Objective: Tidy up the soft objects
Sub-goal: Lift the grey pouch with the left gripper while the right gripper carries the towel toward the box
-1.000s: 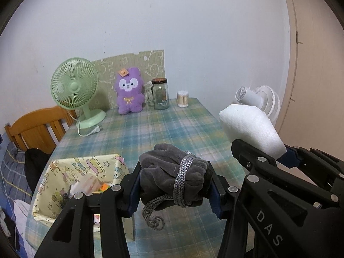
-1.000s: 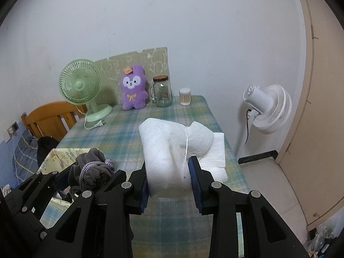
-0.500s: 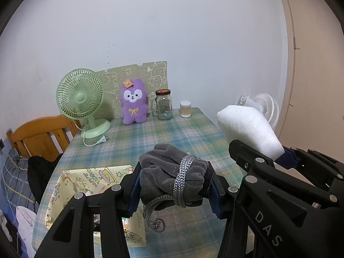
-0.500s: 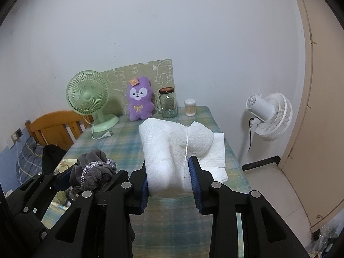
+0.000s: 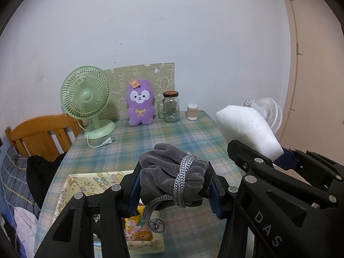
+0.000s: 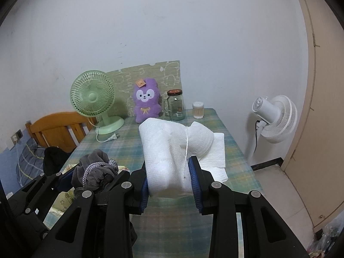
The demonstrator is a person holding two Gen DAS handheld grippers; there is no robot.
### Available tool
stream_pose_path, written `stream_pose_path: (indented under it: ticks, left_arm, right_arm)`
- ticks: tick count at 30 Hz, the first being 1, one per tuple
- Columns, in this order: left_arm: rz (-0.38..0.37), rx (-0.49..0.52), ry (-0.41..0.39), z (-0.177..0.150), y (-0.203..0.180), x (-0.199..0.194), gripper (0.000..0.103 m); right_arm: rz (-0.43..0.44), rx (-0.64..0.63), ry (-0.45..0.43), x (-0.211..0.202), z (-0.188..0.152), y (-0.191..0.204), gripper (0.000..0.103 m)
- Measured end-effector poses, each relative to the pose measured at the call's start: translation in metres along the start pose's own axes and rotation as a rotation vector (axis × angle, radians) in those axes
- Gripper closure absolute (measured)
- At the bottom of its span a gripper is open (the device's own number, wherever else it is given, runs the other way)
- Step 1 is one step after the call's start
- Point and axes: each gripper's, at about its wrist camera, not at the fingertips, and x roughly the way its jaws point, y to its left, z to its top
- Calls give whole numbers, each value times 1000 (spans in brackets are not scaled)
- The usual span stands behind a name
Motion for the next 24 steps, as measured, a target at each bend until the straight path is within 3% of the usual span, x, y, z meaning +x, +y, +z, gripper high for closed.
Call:
stream_pose_path:
  ticks: [24]
  left_arm:
    - [64, -71, 65, -26, 84, 26, 49]
  right_arm:
    - [101, -76, 86, 56, -16, 79, 66]
